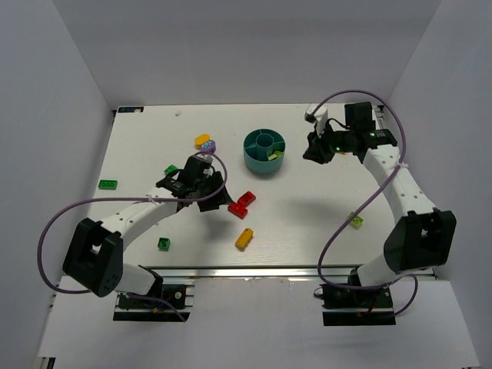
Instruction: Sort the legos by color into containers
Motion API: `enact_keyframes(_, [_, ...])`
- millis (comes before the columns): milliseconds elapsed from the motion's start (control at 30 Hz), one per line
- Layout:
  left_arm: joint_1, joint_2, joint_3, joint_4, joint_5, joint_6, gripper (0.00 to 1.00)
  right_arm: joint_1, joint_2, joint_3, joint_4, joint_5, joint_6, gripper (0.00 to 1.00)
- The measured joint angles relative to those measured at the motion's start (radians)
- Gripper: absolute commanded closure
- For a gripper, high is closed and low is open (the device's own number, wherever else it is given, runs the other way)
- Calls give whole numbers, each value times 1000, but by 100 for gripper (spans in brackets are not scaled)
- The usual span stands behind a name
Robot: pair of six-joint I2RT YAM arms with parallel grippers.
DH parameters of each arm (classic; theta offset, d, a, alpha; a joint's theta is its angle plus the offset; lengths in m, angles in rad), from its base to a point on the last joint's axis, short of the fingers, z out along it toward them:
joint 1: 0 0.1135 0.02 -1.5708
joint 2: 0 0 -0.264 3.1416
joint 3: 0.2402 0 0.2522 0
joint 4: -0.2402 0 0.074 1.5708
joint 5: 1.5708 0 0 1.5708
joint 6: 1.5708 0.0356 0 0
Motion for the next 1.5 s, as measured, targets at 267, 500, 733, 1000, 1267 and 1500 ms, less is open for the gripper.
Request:
enact_keyframes(267, [-16, 33, 40, -82, -84, -27, 7, -55, -167, -185, -222, 365, -131, 18])
enact_keyframes(500, [-16, -28, 23, -69, -105, -62, 7, -160, -179, -340, -332, 576, -112, 18])
enact_keyframes(733, [-16, -58, -14, -46, -107, -69, 7, -159, -132, -444, -301, 648, -145, 22])
enact_keyframes(1000, [-16, -58, -36, -34, -108, -74, 7, -159, 27, -427, -228, 657, -158, 29])
enact_keyframes(1267, [-16, -58, -41, -24, -109, -92, 7, -159, 106, -407, -156, 663, -158, 36])
enact_keyframes(1500, [-16, -60, -41, -24, -131, -97, 7, -159, 133, -406, -140, 658, -156, 78])
